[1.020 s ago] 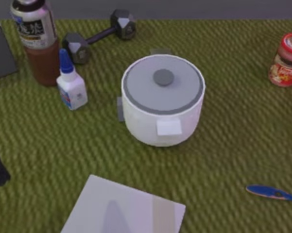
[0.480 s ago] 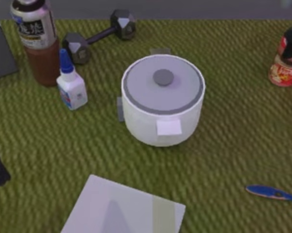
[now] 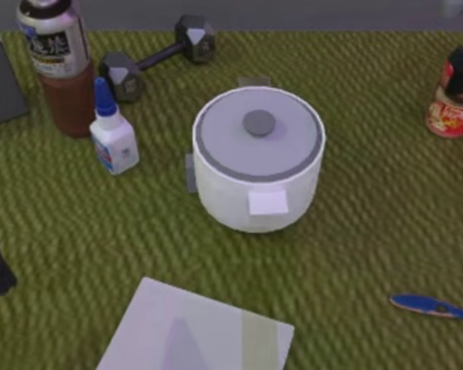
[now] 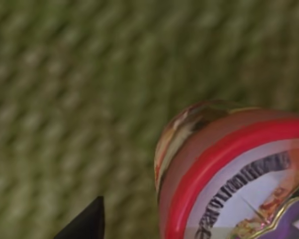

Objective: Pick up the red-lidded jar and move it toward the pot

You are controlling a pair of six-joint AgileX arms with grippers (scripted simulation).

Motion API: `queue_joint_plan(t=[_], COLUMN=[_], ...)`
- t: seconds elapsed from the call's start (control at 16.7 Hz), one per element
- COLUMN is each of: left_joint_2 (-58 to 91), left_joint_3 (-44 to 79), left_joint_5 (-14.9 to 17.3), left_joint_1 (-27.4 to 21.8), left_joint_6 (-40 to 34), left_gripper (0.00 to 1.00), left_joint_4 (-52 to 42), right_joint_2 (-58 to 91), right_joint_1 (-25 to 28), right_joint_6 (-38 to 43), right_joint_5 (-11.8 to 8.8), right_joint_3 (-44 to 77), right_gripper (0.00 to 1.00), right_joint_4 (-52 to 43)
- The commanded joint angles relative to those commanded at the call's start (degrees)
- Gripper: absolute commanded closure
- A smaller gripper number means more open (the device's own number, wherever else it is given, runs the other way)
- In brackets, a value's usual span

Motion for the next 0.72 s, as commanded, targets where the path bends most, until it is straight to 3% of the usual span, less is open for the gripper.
queue_joint_plan(t=[0.3, 0.54, 0.72], left_joint_2=[0.00, 0.00, 0.00], left_joint_3=[0.00, 0.00, 0.00], left_joint_5=[0.00, 0.00, 0.00], left_joint_1=[0.00, 0.00, 0.00], left_joint_6=[0.00, 0.00, 0.00], left_gripper=[0.00, 0.00, 0.00], left_joint_4=[0.00, 0.00, 0.00], right_joint_2=[0.46, 0.51, 0.51], right_joint_1=[0.83, 0.89, 0.89], right_joint_6=[0.81, 0.87, 0.87], right_joint_5=[0.16, 0.17, 0.17], right_joint_3=[-7.14, -7.71, -7.71], right_gripper=[0.00, 0.00, 0.23], right_joint_4=[7.86, 8.44, 8.44])
